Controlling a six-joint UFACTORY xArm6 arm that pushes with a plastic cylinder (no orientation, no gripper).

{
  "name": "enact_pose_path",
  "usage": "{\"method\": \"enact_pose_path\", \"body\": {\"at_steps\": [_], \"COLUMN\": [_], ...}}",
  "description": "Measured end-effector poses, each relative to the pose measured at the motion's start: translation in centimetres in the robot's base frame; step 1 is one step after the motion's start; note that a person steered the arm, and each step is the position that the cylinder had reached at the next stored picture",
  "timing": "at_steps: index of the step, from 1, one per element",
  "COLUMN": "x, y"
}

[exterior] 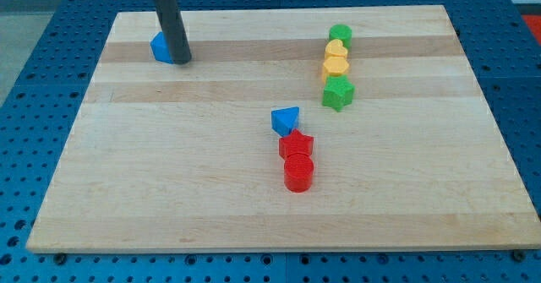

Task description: Group up the blue blocks at the top left corner

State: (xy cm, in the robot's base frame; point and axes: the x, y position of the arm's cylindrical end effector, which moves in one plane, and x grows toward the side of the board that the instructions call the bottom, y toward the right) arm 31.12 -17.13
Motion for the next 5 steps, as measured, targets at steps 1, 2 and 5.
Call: {"method": "enact_pose_path", "body": {"at_steps": [1,2,5], "x": [-2.3,-4.7,4.3], "y": [-1.7,-3.0,10.2]}}
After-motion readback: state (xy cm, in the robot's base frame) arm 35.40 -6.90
